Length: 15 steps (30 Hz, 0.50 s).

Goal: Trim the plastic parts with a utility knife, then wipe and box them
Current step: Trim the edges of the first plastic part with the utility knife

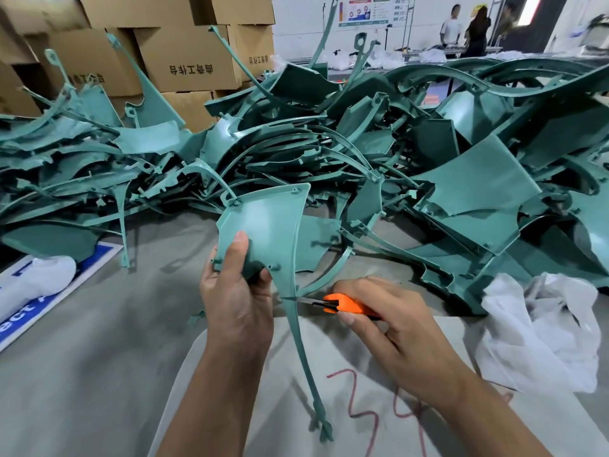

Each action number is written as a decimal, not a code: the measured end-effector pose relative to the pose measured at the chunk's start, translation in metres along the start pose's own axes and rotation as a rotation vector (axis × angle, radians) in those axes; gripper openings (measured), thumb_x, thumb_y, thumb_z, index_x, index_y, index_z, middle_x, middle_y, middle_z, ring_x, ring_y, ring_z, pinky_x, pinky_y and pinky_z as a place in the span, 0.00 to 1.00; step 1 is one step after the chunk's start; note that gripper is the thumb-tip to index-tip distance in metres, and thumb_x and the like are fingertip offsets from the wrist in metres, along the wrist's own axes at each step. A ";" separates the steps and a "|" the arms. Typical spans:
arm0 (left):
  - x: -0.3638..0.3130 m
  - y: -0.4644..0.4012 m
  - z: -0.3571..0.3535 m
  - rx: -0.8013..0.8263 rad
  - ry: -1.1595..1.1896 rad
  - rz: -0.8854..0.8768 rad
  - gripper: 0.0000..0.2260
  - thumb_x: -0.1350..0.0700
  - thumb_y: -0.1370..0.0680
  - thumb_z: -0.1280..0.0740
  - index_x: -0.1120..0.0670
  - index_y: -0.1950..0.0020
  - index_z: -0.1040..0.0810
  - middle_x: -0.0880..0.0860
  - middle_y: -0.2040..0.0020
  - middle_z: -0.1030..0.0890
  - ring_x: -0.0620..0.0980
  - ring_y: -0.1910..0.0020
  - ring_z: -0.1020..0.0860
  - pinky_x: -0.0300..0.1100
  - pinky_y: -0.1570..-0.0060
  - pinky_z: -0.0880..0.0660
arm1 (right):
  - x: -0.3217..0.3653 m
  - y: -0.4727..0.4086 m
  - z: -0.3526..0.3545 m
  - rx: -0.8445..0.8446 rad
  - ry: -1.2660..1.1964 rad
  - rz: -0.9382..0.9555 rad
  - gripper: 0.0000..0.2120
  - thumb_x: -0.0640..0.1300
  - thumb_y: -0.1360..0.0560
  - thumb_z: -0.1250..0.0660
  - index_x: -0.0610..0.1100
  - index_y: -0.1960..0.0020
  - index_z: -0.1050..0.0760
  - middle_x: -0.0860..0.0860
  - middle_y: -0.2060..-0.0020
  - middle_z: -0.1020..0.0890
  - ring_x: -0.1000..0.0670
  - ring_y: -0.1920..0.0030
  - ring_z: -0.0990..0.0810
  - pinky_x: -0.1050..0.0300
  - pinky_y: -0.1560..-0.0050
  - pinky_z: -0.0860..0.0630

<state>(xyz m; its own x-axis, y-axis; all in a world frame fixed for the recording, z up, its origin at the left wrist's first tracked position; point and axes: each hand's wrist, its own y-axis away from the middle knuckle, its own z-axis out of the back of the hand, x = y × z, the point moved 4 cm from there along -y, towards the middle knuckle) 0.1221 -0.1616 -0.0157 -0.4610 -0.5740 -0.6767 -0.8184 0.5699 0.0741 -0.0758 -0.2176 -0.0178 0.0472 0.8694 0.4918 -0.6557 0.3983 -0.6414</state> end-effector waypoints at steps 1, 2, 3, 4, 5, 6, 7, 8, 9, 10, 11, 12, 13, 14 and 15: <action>0.001 0.000 0.000 -0.011 0.009 0.004 0.07 0.60 0.21 0.28 0.56 0.44 0.21 0.53 0.58 0.14 0.45 0.66 0.17 0.34 0.73 0.23 | -0.001 0.000 0.000 0.000 0.006 0.008 0.08 0.47 0.15 0.37 0.50 0.38 0.22 0.66 0.52 0.23 0.59 0.52 0.23 0.65 0.52 0.30; 0.002 -0.001 0.000 -0.026 0.022 0.011 0.07 0.60 0.21 0.29 0.57 0.43 0.22 0.54 0.57 0.15 0.46 0.65 0.18 0.34 0.73 0.23 | -0.001 -0.001 0.001 -0.002 0.009 0.020 0.08 0.47 0.14 0.37 0.50 0.38 0.22 0.66 0.52 0.23 0.58 0.51 0.22 0.65 0.51 0.30; 0.003 -0.002 0.000 -0.051 0.036 0.021 0.08 0.60 0.21 0.28 0.58 0.43 0.22 0.55 0.56 0.16 0.47 0.65 0.18 0.34 0.73 0.23 | -0.001 -0.001 0.001 -0.004 0.007 0.032 0.08 0.47 0.14 0.37 0.49 0.38 0.21 0.66 0.51 0.22 0.58 0.51 0.22 0.65 0.51 0.29; 0.004 -0.004 0.000 -0.084 0.051 0.039 0.09 0.60 0.21 0.28 0.58 0.43 0.22 0.56 0.55 0.16 0.47 0.65 0.18 0.34 0.73 0.23 | -0.001 -0.002 0.001 -0.004 0.007 0.042 0.08 0.47 0.14 0.37 0.49 0.38 0.21 0.66 0.51 0.22 0.57 0.51 0.21 0.65 0.51 0.29; 0.005 -0.006 0.000 -0.116 0.067 0.065 0.10 0.60 0.21 0.28 0.60 0.42 0.23 0.57 0.54 0.17 0.47 0.65 0.19 0.34 0.72 0.23 | -0.001 -0.002 0.001 0.000 0.011 0.050 0.09 0.47 0.14 0.36 0.49 0.38 0.20 0.66 0.51 0.21 0.58 0.51 0.21 0.65 0.51 0.29; 0.006 -0.008 -0.001 -0.144 0.084 0.094 0.11 0.59 0.21 0.28 0.61 0.40 0.23 0.57 0.52 0.17 0.47 0.66 0.19 0.33 0.72 0.23 | -0.003 -0.002 0.001 0.006 0.019 0.056 0.08 0.46 0.14 0.36 0.49 0.37 0.21 0.66 0.51 0.22 0.58 0.52 0.21 0.66 0.51 0.29; 0.008 -0.010 -0.002 -0.174 0.101 0.118 0.13 0.59 0.21 0.28 0.62 0.39 0.22 0.57 0.52 0.17 0.46 0.67 0.19 0.33 0.73 0.23 | -0.005 -0.002 0.002 0.013 0.028 0.055 0.08 0.45 0.15 0.35 0.49 0.37 0.21 0.67 0.52 0.22 0.59 0.52 0.22 0.66 0.52 0.30; 0.009 -0.012 -0.004 -0.201 0.116 0.129 0.13 0.59 0.21 0.27 0.62 0.38 0.22 0.57 0.53 0.17 0.46 0.68 0.19 0.33 0.74 0.24 | -0.008 -0.002 0.003 0.017 0.033 0.050 0.08 0.44 0.15 0.35 0.49 0.37 0.21 0.68 0.52 0.23 0.59 0.52 0.22 0.66 0.52 0.30; 0.009 -0.014 -0.005 -0.223 0.129 0.128 0.13 0.60 0.21 0.27 0.62 0.39 0.22 0.57 0.55 0.16 0.46 0.69 0.18 0.33 0.75 0.25 | -0.011 -0.002 0.005 0.019 0.032 0.045 0.09 0.43 0.15 0.35 0.50 0.37 0.21 0.67 0.52 0.23 0.58 0.52 0.22 0.65 0.52 0.30; 0.009 -0.017 -0.008 -0.235 0.135 0.127 0.13 0.60 0.21 0.27 0.63 0.39 0.22 0.57 0.56 0.16 0.46 0.71 0.18 0.33 0.76 0.25 | -0.013 -0.001 0.007 0.021 0.024 0.042 0.09 0.43 0.15 0.35 0.50 0.37 0.21 0.66 0.52 0.22 0.57 0.52 0.21 0.64 0.51 0.29; 0.008 -0.019 -0.010 -0.239 0.135 0.132 0.13 0.60 0.21 0.27 0.63 0.38 0.23 0.57 0.56 0.16 0.46 0.72 0.18 0.32 0.76 0.26 | -0.015 0.000 0.009 0.027 0.012 0.038 0.09 0.43 0.15 0.35 0.49 0.37 0.21 0.64 0.51 0.21 0.56 0.51 0.20 0.60 0.51 0.27; 0.006 -0.023 -0.013 -0.237 0.134 0.138 0.15 0.60 0.21 0.28 0.63 0.37 0.23 0.57 0.55 0.16 0.46 0.72 0.18 0.32 0.76 0.26 | -0.016 0.000 0.010 0.035 0.002 0.035 0.08 0.44 0.15 0.34 0.49 0.37 0.21 0.62 0.50 0.20 0.54 0.50 0.20 0.56 0.50 0.25; 0.004 -0.028 -0.015 -0.236 0.133 0.139 0.16 0.60 0.20 0.28 0.64 0.35 0.23 0.58 0.54 0.16 0.46 0.72 0.19 0.32 0.76 0.26 | -0.017 0.000 0.011 0.043 0.001 0.035 0.08 0.44 0.16 0.34 0.49 0.38 0.20 0.60 0.50 0.18 0.53 0.49 0.19 0.53 0.50 0.23; 0.000 -0.033 -0.017 -0.239 0.130 0.129 0.17 0.60 0.20 0.29 0.64 0.33 0.24 0.59 0.53 0.16 0.46 0.73 0.19 0.32 0.76 0.26 | -0.017 0.000 0.012 0.052 0.005 0.041 0.09 0.44 0.16 0.34 0.48 0.38 0.20 0.59 0.49 0.18 0.53 0.48 0.19 0.52 0.49 0.23; -0.005 -0.038 -0.019 -0.244 0.127 0.112 0.17 0.61 0.20 0.29 0.65 0.32 0.24 0.60 0.53 0.16 0.47 0.73 0.19 0.32 0.77 0.26 | -0.018 0.000 0.014 0.062 0.012 0.054 0.09 0.44 0.16 0.34 0.48 0.37 0.20 0.59 0.48 0.17 0.54 0.47 0.19 0.52 0.47 0.22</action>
<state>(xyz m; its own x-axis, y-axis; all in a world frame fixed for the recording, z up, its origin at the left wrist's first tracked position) 0.1489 -0.1915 -0.0013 -0.5797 -0.5936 -0.5583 -0.8113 0.4844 0.3274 -0.0870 -0.2371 -0.0186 0.0193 0.8927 0.4502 -0.7028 0.3324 -0.6289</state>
